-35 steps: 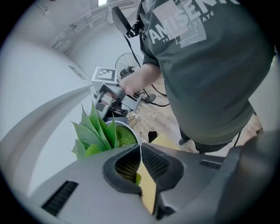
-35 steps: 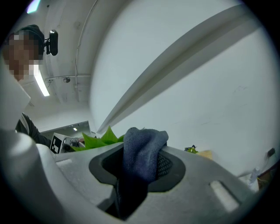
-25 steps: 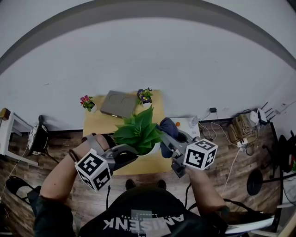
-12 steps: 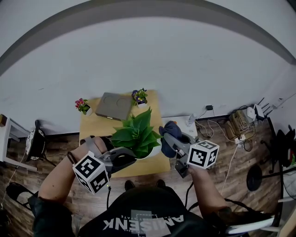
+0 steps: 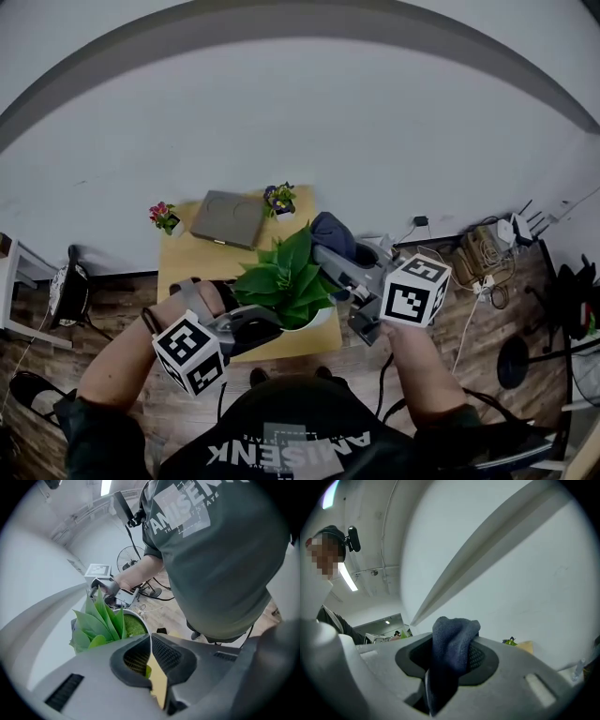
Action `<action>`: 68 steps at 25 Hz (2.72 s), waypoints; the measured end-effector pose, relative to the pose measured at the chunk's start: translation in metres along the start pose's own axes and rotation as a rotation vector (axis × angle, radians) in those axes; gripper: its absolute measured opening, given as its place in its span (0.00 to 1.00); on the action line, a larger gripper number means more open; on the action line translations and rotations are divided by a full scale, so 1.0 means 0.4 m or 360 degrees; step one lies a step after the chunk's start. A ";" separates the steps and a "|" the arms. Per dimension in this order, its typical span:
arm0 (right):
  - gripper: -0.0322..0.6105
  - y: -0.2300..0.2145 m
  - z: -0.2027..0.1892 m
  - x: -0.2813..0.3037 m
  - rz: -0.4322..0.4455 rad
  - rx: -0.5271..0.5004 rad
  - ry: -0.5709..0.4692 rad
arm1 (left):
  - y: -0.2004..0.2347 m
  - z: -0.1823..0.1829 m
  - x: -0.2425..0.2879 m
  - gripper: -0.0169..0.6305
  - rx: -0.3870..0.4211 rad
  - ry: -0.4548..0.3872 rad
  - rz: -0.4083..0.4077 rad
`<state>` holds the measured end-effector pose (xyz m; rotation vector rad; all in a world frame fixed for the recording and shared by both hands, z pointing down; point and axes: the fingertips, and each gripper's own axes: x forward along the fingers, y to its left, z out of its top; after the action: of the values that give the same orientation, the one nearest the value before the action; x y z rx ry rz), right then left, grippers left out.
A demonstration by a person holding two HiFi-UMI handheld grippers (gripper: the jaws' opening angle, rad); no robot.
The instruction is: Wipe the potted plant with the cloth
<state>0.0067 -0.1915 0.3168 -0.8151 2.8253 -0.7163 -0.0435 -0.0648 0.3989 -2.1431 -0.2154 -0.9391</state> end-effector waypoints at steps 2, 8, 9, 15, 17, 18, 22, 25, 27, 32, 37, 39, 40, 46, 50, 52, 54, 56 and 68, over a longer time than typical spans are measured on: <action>0.25 0.010 0.013 0.008 0.0030 -0.0012 0.0004 | 0.003 0.009 -0.005 0.04 0.0025 0.0014 0.0000; 0.25 0.026 0.012 0.038 0.0125 -0.0029 0.0075 | 0.019 0.022 -0.024 0.04 0.0056 0.0047 0.0035; 0.25 0.023 0.005 0.041 0.0137 -0.0020 0.0089 | 0.020 0.021 -0.025 0.04 0.0059 0.0053 0.0037; 0.25 -0.003 -0.036 0.047 0.0194 0.0122 0.0126 | 0.019 0.005 -0.036 0.04 0.0037 0.0087 0.0051; 0.25 -0.016 -0.055 0.042 0.0214 0.0178 0.0140 | 0.011 -0.001 -0.031 0.04 0.0033 0.0095 0.0047; 0.25 -0.023 -0.066 0.038 0.0220 0.0204 0.0146 | 0.008 -0.005 -0.029 0.04 0.0026 0.0098 0.0049; 0.25 -0.059 -0.112 0.031 0.0211 0.0300 0.0161 | 0.008 -0.025 -0.035 0.04 -0.0013 0.0109 0.0058; 0.25 -0.084 -0.146 0.018 0.0171 0.0357 0.0174 | 0.013 -0.030 -0.040 0.05 -0.0037 0.0124 0.0057; 0.25 -0.095 -0.167 0.005 0.0146 0.0391 0.0178 | 0.013 -0.028 -0.040 0.05 -0.0049 0.0127 0.0059; 0.25 -0.112 -0.220 -0.022 0.0096 0.0451 0.0200 | 0.008 -0.026 -0.043 0.05 -0.0086 0.0118 0.0052; 0.25 -0.142 -0.245 -0.049 0.0080 0.0499 0.0229 | 0.014 -0.005 -0.047 0.04 -0.0136 0.0063 0.0030; 0.25 -0.149 -0.217 -0.048 0.0105 0.0487 0.0200 | 0.022 0.016 -0.059 0.04 -0.0173 0.0011 0.0018; 0.25 -0.147 -0.198 -0.043 0.0135 0.0470 0.0184 | 0.027 0.027 -0.067 0.04 -0.0193 -0.0015 0.0008; 0.25 -0.094 -0.100 0.012 0.0411 0.0430 0.0105 | 0.053 0.087 -0.102 0.04 -0.0307 -0.0159 -0.0038; 0.25 -0.057 -0.102 0.053 0.0579 0.0439 0.0171 | 0.079 0.114 -0.117 0.04 -0.0375 -0.0214 -0.0015; 0.25 -0.029 -0.098 0.065 0.0717 0.0544 0.0163 | 0.087 0.119 -0.122 0.04 -0.0393 -0.0219 -0.0011; 0.25 0.000 -0.089 0.069 0.0868 0.0656 0.0139 | 0.086 0.118 -0.127 0.04 -0.0411 -0.0209 -0.0010; 0.25 0.007 -0.092 0.068 0.0958 0.0691 0.0144 | 0.083 0.117 -0.130 0.04 -0.0441 -0.0202 -0.0011; 0.25 -0.007 -0.099 0.057 0.1063 0.0827 0.0114 | 0.076 0.076 -0.114 0.04 -0.0596 -0.0196 -0.0020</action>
<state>-0.0205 -0.1893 0.3534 0.2272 2.5047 -1.2567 -0.0460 -0.0578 0.3368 -2.5494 -0.1197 -0.9110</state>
